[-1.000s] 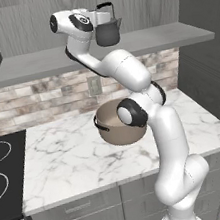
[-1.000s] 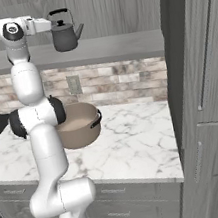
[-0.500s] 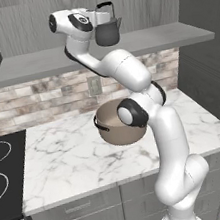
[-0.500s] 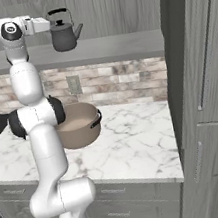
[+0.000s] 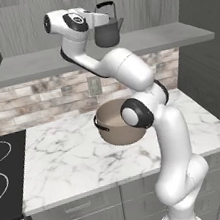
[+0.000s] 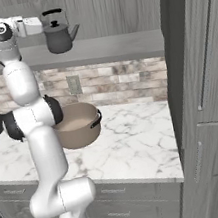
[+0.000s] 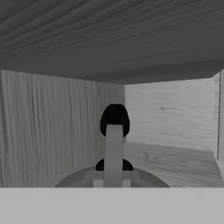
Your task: Pick the kettle from the cabinet and place it on a stove burner. Then pick the pot from the counter and place it on another stove burner. Finally, turn both burners on.
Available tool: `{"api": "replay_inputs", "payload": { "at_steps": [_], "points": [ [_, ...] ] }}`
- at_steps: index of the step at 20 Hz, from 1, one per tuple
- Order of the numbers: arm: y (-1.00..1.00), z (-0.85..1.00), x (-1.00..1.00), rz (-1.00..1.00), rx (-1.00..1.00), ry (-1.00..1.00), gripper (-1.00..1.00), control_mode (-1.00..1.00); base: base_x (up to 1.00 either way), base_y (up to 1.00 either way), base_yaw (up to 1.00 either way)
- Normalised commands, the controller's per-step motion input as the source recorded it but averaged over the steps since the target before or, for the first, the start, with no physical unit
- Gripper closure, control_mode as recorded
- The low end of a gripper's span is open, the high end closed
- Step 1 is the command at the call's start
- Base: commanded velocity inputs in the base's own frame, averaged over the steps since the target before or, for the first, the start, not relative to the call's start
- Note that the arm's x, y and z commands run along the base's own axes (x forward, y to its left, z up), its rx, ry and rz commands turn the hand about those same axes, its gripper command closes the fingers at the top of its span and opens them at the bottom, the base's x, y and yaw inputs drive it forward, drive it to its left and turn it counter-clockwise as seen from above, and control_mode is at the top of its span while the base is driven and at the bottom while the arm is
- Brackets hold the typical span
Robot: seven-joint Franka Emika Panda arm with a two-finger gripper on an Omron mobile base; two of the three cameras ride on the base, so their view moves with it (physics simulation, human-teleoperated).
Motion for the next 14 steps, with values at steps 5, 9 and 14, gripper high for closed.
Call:
{"api": "replay_inputs", "payload": {
  "at_steps": [5,9,14],
  "points": [
    [0.00,0.01,-0.44,-0.03,0.00,-0.03,1.00,-1.00,0.00,0.00,0.00],
    [0.00,0.25,-0.49,-0.06,0.00,-0.08,1.00,-1.00,0.00,0.00,0.00],
    [0.00,0.34,-0.49,-0.05,0.00,-0.08,1.00,-1.00,0.00,0.00,0.00]
  ]
}}
